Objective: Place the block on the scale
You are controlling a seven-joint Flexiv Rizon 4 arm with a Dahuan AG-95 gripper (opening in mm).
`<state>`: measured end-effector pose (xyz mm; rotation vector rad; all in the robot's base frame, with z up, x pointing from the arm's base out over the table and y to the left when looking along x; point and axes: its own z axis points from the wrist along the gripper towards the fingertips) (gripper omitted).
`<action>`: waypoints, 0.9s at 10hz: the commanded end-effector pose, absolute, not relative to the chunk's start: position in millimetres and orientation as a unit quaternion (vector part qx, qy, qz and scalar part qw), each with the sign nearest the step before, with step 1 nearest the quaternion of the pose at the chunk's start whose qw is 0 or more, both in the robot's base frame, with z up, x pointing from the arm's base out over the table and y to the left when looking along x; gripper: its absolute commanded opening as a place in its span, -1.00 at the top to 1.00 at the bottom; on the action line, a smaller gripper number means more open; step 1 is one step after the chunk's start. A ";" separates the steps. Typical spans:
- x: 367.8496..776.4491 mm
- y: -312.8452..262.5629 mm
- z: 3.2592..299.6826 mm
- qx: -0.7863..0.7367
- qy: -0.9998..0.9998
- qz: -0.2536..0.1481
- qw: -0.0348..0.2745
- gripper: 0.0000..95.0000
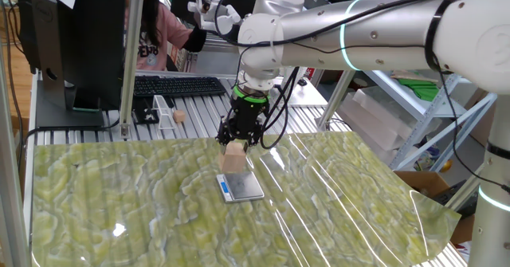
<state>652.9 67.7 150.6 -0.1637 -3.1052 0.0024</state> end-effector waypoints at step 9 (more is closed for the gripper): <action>649.0 38.3 146.1 -0.033 -0.999 0.008 0.017 1.00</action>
